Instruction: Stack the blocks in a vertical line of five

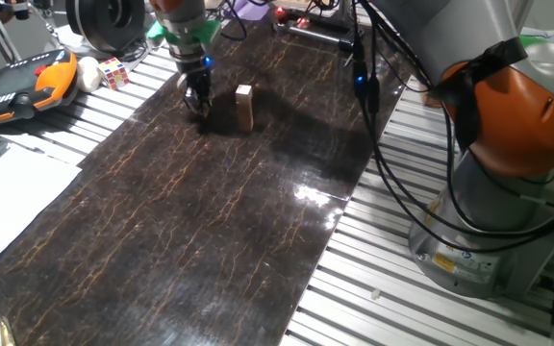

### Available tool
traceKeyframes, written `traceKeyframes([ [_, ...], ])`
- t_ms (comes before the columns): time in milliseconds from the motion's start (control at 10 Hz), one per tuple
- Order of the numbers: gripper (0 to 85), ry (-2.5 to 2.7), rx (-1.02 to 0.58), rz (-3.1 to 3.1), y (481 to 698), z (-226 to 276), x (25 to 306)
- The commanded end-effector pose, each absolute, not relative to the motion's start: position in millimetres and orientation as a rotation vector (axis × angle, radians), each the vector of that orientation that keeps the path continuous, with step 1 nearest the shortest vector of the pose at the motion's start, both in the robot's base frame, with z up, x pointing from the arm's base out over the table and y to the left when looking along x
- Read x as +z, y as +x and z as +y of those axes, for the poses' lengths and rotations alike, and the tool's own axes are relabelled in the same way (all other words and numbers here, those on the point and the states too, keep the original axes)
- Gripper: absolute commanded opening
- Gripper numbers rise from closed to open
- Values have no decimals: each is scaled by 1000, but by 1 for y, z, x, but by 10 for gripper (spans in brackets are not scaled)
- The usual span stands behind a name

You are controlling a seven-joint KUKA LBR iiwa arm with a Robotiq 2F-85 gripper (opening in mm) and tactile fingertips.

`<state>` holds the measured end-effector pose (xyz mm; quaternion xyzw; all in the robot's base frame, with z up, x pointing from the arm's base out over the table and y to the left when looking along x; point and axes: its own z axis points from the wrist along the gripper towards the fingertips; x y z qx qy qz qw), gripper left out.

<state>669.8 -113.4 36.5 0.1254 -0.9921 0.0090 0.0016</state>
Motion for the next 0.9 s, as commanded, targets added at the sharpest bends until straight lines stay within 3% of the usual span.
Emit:
traceKeyframes([
  [0, 270, 387, 15, -3109, 670, -113, 40],
  [400, 173, 334, 54, -3064, 661, -103, 95],
  [800, 140, 276, 58, -3022, 631, -97, 150],
])
